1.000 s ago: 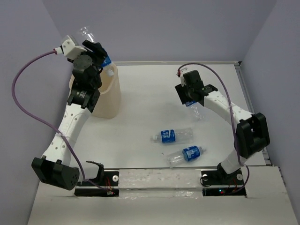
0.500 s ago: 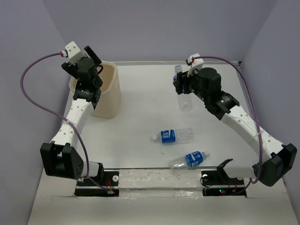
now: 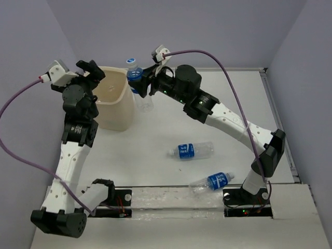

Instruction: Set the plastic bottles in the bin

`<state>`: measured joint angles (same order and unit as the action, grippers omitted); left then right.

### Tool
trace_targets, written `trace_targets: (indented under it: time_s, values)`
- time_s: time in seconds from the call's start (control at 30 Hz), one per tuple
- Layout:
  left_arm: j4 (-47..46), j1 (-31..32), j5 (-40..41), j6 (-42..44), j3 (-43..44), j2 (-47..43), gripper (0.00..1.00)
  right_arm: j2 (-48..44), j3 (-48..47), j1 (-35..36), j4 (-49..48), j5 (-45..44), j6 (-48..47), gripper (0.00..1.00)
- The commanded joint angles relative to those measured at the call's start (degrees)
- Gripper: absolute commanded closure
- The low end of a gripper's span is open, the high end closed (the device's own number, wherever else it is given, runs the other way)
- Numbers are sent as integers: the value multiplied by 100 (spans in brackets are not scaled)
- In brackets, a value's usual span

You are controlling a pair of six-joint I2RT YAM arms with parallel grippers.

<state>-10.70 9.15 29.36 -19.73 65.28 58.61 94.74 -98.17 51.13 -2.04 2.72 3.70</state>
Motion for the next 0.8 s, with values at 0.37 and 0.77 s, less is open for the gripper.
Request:
trace_targets:
  time_s: [0.37,0.77]
  values:
    - [3081,-9,-2417,-893,-1421,-3548,5,3830,-4181,169,-2010,765,666,40]
    - [3427,263,-4912,-401,-1377,-3778,6,3624,-3861,169,-2107,449,377,0]
